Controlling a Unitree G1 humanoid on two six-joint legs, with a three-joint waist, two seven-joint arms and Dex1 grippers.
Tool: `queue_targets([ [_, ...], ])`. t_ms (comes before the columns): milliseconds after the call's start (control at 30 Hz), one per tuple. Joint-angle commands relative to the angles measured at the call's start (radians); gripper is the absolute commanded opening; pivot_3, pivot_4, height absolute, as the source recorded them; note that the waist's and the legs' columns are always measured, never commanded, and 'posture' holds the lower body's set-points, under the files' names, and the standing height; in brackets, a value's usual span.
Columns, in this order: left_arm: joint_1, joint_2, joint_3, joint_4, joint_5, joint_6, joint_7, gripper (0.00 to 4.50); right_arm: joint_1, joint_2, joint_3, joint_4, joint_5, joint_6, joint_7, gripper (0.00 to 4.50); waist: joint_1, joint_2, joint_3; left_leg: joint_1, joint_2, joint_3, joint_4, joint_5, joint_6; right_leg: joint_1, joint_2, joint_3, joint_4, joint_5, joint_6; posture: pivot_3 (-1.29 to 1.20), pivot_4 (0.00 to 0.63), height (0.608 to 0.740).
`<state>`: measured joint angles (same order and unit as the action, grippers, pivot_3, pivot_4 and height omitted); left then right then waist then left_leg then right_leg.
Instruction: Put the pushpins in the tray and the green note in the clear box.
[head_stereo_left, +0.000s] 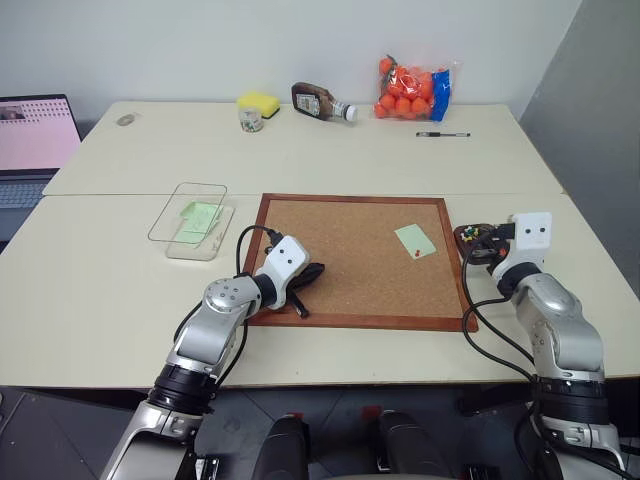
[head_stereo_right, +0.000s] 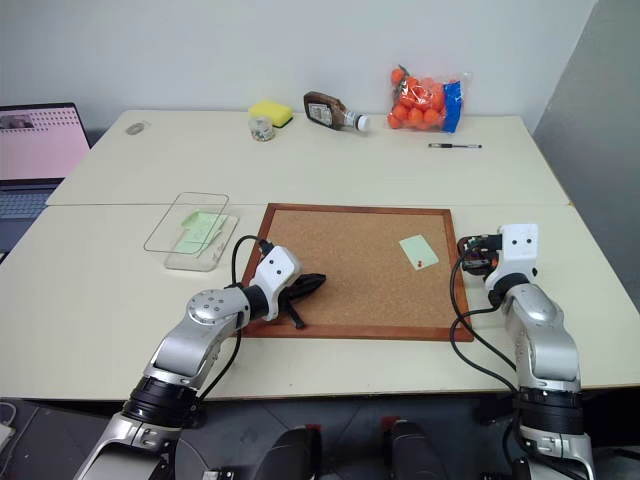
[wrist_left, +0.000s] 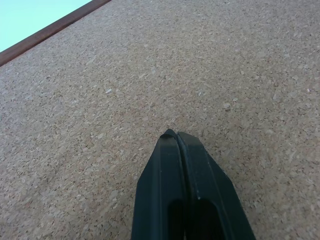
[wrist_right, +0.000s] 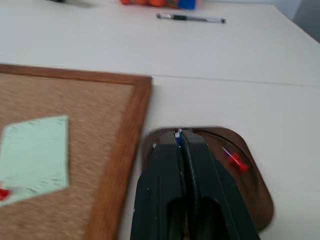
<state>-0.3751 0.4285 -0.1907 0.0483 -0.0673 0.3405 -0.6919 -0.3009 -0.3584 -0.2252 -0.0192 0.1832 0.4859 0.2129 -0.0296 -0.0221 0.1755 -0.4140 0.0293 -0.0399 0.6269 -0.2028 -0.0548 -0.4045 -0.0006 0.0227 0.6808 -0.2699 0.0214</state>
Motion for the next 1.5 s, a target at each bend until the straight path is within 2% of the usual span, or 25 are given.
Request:
queue_targets([
  [33,0.021,0.004,-0.028,0.028,0.029,0.012,-0.001,0.0,-0.053,-0.032,-0.021,0.058,-0.022,-0.048,-0.018,0.03,0.0,0.0,0.0,0.0,0.0,0.0,0.0,0.0,0.0,0.0,0.0,0.0,0.0,0.0,0.0,0.0,0.15,0.74],
  [133,0.021,0.005,-0.029,0.028,0.029,0.01,-0.001,0.0,-0.08,-0.043,-0.023,0.117,-0.024,-0.055,-0.017,0.03,0.0,0.0,0.0,0.0,0.0,0.001,0.0,0.0,0.0,0.0,0.0,0.0,0.0,0.0,0.0,0.0,0.15,0.74],
  [367,0.027,0.008,-0.029,0.019,0.029,0.015,0.001,0.0,-0.092,-0.05,-0.018,0.154,-0.021,-0.067,-0.02,1.46,0.0,0.0,0.0,0.0,0.0,0.0,0.0,0.0,0.0,0.0,0.0,0.0,0.0,0.0,0.0,0.0,0.15,0.74],
  [500,0.029,0.009,-0.029,0.018,0.03,0.014,0.001,0.0,-0.082,-0.044,-0.01,0.151,-0.029,-0.064,-0.03,2.48,0.0,0.0,0.0,0.0,0.0,0.0,0.0,0.0,0.0,0.0,0.0,0.0,0.0,0.0,0.0,0.0,0.15,0.74],
  [767,0.027,0.008,-0.033,0.023,0.033,0.005,0.0,0.0,-0.044,-0.025,-0.026,0.046,0.018,-0.07,0.0,4.09,0.0,0.0,0.0,0.0,0.0,0.0,0.0,0.0,0.0,0.0,0.0,0.0,0.0,0.0,0.0,0.0,0.15,0.74],
  [967,0.025,0.011,-0.035,0.029,0.037,-0.005,-0.003,0.0,0.065,-0.002,0.034,-0.199,0.114,-0.022,0.1,4.09,0.0,0.0,0.0,0.0,0.0,0.0,0.0,0.0,0.0,0.0,0.0,0.0,0.0,0.0,0.0,0.0,0.15,0.74],
  [1067,0.019,0.011,-0.036,0.036,0.04,-0.009,-0.006,0.0,0.082,0.02,0.101,-0.243,0.095,-0.025,0.104,4.09,0.0,0.0,0.0,0.0,0.0,0.0,0.0,0.0,0.0,0.0,0.0,0.0,0.0,0.0,0.0,0.0,0.15,0.74],
  [1267,0.015,0.015,-0.034,0.044,0.045,-0.014,-0.012,0.0,0.062,0.078,0.197,-0.201,0.041,-0.025,0.065,4.09,0.0,0.0,0.0,0.0,0.0,0.0,0.0,0.0,0.0,0.0,0.0,0.0,0.0,0.0,0.0,0.0,0.15,0.74],
  [1500,0.015,0.015,-0.033,0.041,0.046,-0.013,-0.012,0.0,0.014,0.109,0.209,-0.072,0.001,-0.07,0.046,4.09,0.0,0.0,0.0,0.0,0.0,0.0,0.0,0.0,0.0,0.0,0.0,0.0,0.0,0.0,0.0,0.0,0.15,0.74],
])
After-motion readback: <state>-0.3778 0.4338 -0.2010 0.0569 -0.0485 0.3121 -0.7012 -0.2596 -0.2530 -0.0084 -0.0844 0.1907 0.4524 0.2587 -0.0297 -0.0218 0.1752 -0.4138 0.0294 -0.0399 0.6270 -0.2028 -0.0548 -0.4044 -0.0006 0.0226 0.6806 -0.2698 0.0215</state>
